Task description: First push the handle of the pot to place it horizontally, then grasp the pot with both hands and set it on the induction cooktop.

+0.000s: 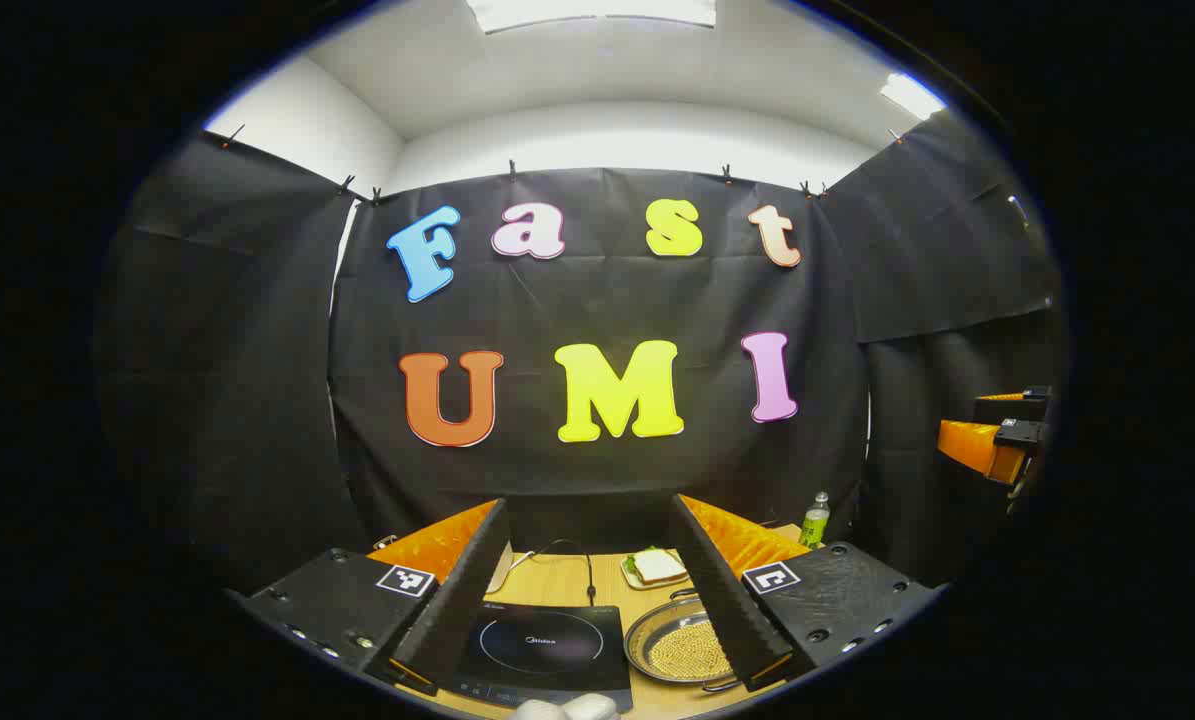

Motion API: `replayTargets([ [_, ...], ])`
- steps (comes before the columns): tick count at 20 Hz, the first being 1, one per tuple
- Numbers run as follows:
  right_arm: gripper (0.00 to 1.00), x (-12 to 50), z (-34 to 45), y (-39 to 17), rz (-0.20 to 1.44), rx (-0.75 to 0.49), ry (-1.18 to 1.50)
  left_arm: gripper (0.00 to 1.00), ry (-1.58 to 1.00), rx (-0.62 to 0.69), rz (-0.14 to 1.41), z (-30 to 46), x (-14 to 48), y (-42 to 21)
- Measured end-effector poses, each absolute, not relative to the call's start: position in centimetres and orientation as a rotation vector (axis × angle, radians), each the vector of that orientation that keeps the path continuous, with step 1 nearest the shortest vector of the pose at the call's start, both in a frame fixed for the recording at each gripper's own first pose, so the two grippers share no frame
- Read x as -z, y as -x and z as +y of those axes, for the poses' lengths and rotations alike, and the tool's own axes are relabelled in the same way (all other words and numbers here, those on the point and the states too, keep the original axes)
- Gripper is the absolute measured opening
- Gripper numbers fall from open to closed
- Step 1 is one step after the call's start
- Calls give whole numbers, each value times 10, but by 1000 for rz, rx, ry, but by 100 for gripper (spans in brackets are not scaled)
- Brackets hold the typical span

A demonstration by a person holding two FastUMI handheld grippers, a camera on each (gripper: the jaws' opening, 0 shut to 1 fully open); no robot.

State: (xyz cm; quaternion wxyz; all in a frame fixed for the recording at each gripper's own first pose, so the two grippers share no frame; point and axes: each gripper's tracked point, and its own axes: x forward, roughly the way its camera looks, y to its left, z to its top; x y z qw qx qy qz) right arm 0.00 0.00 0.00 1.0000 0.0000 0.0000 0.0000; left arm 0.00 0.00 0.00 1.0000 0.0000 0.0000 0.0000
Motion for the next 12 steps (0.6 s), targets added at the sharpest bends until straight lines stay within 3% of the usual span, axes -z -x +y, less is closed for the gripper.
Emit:
replayTargets([
  [12, 99, 0, 8, -3, -3, 1, 4, 96, 1, 1, 0, 11, 5, 0],
])
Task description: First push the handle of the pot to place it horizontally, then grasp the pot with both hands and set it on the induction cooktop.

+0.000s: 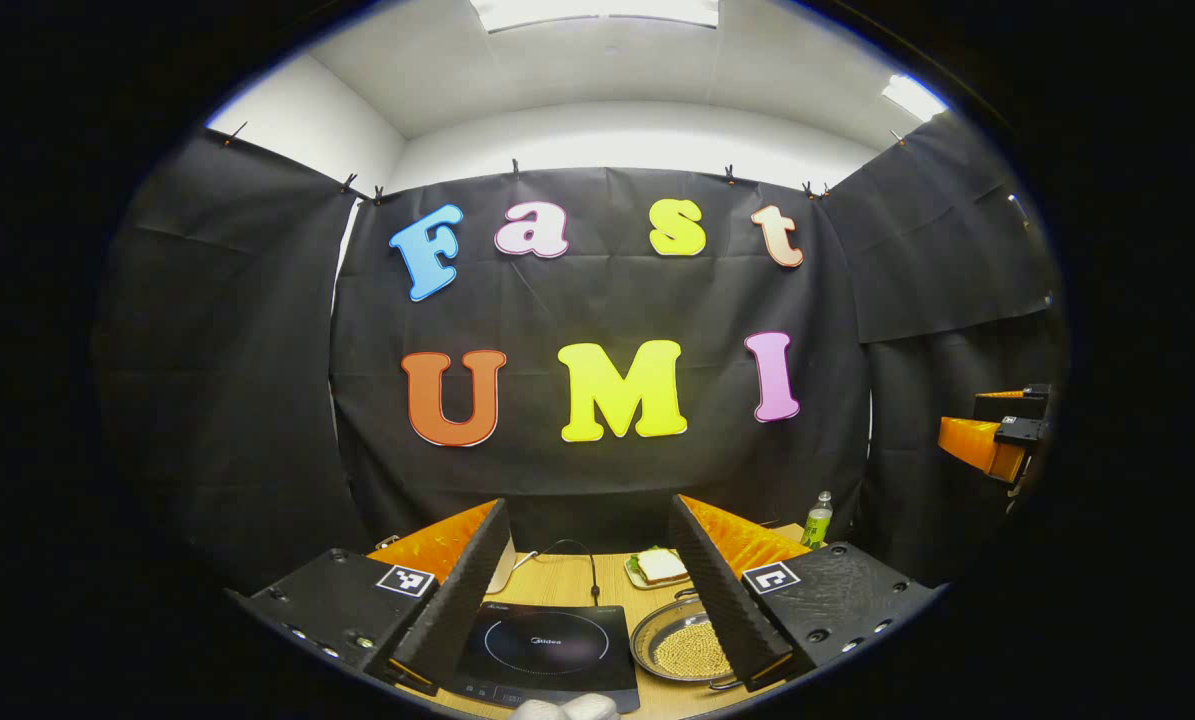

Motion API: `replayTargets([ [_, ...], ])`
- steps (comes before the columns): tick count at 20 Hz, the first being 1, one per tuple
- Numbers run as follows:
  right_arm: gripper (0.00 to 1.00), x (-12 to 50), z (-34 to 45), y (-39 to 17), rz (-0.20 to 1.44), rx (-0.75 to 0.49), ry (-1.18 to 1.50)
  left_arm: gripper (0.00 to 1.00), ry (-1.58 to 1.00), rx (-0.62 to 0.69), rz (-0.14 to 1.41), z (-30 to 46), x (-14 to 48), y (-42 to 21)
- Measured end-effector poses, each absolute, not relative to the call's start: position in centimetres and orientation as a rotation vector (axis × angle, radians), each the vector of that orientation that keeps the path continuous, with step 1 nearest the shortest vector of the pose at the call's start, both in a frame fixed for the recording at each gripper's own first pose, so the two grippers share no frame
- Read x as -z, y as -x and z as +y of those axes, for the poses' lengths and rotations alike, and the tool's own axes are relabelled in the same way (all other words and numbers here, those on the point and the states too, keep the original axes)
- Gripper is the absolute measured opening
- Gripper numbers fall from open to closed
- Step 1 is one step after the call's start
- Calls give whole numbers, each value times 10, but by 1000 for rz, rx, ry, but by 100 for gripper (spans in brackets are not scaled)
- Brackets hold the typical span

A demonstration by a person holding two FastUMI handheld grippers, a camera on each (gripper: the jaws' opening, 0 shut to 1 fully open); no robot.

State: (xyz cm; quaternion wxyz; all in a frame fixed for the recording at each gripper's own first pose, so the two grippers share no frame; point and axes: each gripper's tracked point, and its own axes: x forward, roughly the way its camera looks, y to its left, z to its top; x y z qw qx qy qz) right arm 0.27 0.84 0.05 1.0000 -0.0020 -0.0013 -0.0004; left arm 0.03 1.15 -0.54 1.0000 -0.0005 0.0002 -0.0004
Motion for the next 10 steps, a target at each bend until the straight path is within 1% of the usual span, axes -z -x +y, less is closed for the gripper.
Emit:
replayTargets([
  [3, 99, 2, 13, -4, 10, -10, 4, 96, 5, -9, 1, 16, 6, 0],
  [8, 99, 6, 32, -9, 32, -65, -9, 96, 11, -12, 2, 21, 9, 1],
  [9, 91, 7, 39, -8, 39, -82, -13, 96, 12, -13, 1, 22, 9, 2],
  [10, 87, 9, 45, -8, 51, -100, -18, 96, 10, -15, 6, 24, 11, 1],
])
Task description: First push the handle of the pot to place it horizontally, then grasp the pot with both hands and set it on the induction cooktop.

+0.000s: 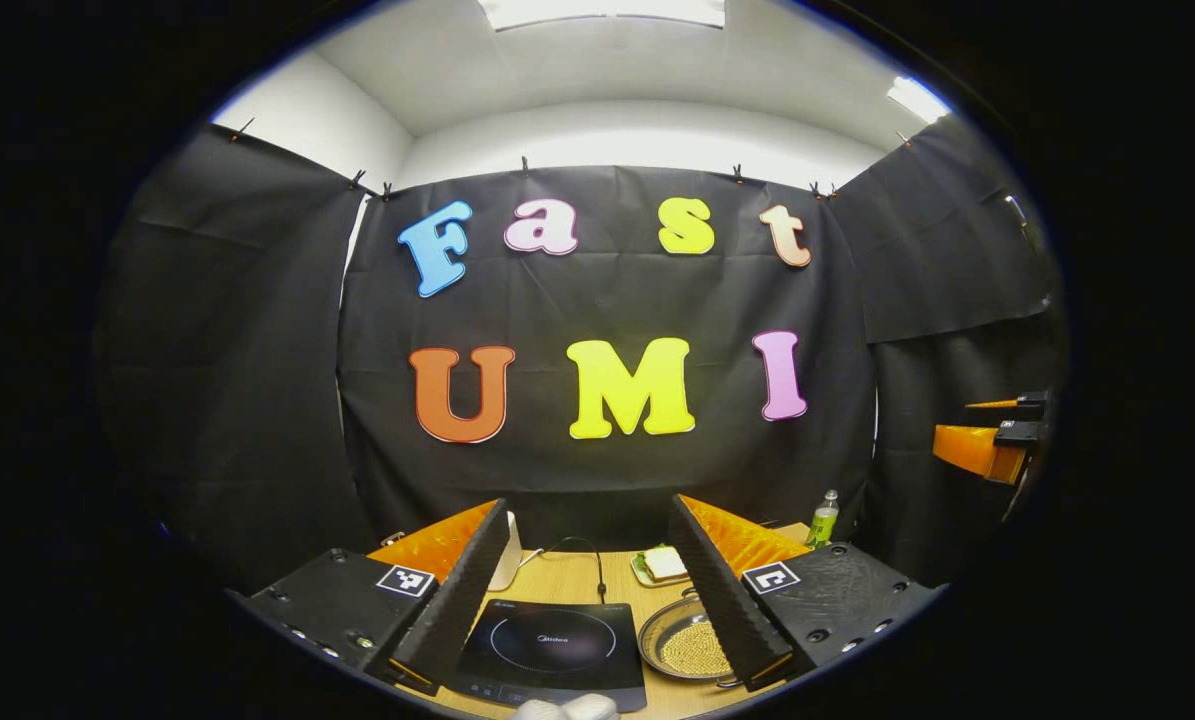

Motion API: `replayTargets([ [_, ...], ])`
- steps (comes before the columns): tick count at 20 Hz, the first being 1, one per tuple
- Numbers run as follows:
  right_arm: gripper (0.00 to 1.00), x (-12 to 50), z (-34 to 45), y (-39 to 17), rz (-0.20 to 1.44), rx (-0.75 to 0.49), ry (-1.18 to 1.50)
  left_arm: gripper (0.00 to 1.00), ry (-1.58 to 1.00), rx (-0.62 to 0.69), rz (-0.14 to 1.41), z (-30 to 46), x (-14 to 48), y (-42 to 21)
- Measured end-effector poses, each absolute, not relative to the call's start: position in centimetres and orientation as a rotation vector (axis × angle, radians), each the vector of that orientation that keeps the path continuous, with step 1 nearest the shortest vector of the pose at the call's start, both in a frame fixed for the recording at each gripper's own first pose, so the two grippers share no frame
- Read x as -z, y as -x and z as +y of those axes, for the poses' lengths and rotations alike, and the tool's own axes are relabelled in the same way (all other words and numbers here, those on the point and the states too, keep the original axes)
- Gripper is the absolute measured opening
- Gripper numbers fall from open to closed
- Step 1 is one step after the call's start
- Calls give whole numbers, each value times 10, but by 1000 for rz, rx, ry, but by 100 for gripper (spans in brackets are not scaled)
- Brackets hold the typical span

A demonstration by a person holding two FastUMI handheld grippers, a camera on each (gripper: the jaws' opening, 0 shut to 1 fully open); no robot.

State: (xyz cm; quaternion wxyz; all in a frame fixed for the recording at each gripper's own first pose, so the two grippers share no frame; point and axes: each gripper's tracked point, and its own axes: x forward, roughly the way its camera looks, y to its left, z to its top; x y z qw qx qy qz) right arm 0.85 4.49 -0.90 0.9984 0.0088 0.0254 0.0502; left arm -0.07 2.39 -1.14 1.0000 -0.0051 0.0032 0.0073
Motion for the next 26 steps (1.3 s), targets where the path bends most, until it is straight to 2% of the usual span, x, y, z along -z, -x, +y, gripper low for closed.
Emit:
replayTargets([
  [1, 75, 12, 54, -9, 65, -137, -23, 96, 13, -15, 12, 24, 13, 2],
  [2, 67, 15, 65, -11, 85, -180, -26, 96, 16, -12, 9, 24, 13, 2],
  [5, 10, 34, 75, -17, 155, -213, -51, 96, 6, -20, 8, 29, 13, 3],
  [6, 4, 41, 92, -17, 188, -279, -72, 96, 9, -24, 9, 31, 14, 3],
  [10, 4, 80, 121, -19, 319, -369, -65, 96, 28, -30, 13, 35, 18, 3],
  [11, 1, 91, 134, -18, 350, -395, -65, 96, 33, -30, 15, 35, 20, 2],
  [13, 4, 113, 149, -18, 405, -430, -58, 96, 37, -39, 21, 39, 23, 5],
  [14, 1, 125, 157, -19, 429, -441, -54, 96, 37, -46, 25, 41, 25, 5],
  [21, 4, 218, 207, -7, 639, -524, -16, 96, 40, -72, 49, 50, 37, 8],
  [22, 0, 235, 213, -3, 664, -536, -7, 96, 39, -77, 51, 52, 39, 8],
  [23, 4, 251, 217, -1, 693, -538, 6, 96, 39, -81, 55, 54, 40, 8],
  [26, 4, 298, 229, 6, 788, -553, 31, 96, 43, -100, 61, 61, 43, 11],
])
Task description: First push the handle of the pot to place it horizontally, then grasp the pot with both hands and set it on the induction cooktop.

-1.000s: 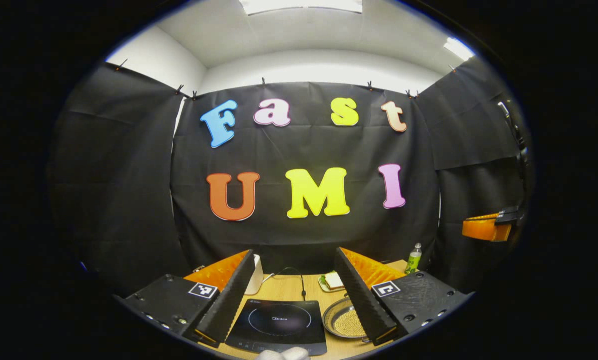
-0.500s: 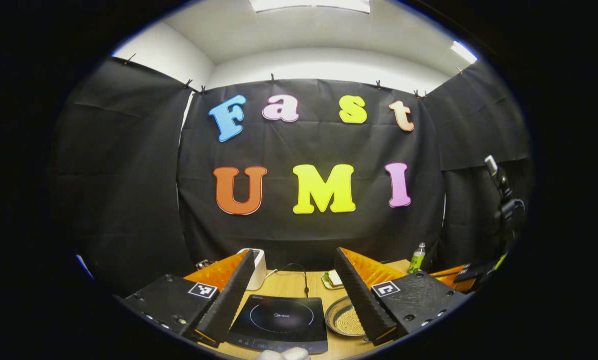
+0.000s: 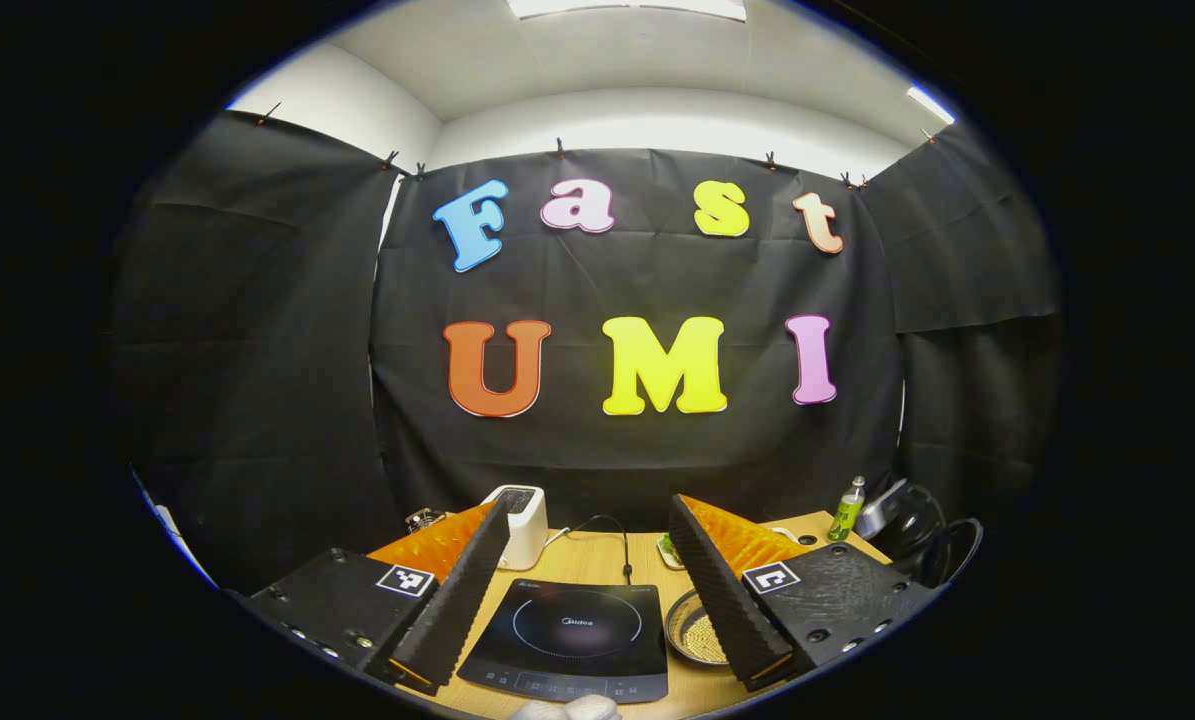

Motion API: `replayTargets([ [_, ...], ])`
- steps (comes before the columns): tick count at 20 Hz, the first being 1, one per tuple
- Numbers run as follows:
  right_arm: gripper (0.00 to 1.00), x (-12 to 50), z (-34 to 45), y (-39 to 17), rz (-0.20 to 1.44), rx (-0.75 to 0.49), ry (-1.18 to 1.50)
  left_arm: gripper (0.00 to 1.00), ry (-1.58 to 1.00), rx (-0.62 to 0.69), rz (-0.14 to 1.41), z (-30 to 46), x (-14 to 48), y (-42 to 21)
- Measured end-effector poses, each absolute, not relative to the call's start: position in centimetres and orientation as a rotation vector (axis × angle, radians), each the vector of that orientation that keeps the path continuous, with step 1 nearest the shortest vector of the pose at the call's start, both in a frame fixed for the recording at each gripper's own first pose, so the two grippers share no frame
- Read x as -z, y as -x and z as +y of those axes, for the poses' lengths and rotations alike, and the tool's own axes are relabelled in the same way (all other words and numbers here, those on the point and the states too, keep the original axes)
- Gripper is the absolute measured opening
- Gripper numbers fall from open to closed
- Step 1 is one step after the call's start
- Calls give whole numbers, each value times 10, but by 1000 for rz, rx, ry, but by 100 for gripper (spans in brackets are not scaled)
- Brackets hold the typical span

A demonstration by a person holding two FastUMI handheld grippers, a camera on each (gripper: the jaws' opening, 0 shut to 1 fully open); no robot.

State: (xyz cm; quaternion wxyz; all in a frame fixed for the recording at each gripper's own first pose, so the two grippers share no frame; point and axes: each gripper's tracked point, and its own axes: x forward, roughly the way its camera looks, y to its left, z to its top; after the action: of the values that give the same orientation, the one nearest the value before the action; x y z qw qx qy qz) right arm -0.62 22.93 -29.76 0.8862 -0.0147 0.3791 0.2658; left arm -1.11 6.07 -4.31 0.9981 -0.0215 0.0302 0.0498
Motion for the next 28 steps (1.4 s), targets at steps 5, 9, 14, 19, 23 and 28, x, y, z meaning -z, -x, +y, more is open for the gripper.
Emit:
replayTargets([
  [5, 4, 353, 236, 21, 905, -563, 67, 96, 42, -137, 81, 74, 50, 13],
  [9, 4, 380, 231, 18, 958, -537, 109, 96, 42, -153, 90, 80, 54, 14],
  [14, 3, 395, 222, 15, 992, -506, 101, 96, 47, -165, 108, 86, 61, 12],
  [19, 0, 397, 218, 18, 1003, -498, 94, 96, 42, -157, 108, 84, 63, 8],
  [23, 0, 399, 210, 16, 1009, -484, 75, 96, 44, -147, 114, 80, 65, 5],
  [28, 4, 401, 192, 14, 1017, -449, 68, 96, 44, -135, 116, 75, 67, 1],
])
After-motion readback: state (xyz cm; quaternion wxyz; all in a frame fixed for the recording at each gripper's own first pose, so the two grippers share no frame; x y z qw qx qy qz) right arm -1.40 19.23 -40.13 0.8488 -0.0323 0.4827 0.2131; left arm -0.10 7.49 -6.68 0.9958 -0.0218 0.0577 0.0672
